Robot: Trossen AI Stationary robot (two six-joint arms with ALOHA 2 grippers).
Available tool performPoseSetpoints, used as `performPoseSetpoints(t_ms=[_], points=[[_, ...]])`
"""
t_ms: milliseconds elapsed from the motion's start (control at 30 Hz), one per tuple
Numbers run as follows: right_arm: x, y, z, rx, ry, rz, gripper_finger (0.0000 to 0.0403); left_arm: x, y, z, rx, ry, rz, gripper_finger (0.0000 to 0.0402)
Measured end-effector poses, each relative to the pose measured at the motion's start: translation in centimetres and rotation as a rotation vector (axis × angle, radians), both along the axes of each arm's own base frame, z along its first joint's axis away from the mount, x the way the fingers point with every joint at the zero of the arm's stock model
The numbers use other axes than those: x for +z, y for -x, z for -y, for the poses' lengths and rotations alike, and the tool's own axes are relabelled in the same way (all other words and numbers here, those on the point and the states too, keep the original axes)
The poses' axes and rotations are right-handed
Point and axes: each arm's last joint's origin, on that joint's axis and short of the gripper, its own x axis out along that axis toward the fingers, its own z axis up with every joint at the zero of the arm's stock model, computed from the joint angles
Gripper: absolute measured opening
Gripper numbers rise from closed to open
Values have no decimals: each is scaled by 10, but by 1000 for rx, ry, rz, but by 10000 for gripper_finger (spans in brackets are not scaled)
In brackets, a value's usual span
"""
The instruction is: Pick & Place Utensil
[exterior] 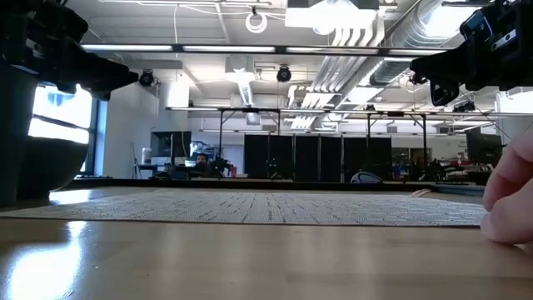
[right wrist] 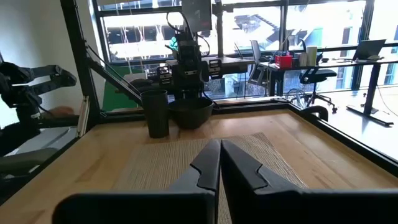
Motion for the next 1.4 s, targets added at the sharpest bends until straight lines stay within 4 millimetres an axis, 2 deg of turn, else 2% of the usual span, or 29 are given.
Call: performPoseSetpoints(t_ms=[1033,1200,1400], points=[[0,0,0,0,0,0,1,0,0,0,0,3,3,138],[0,0,0,0,0,0,2,9,0,0,6,59,99,138],[0,0,0,0,0,0,3,10,0,-1,49,39,108,138]])
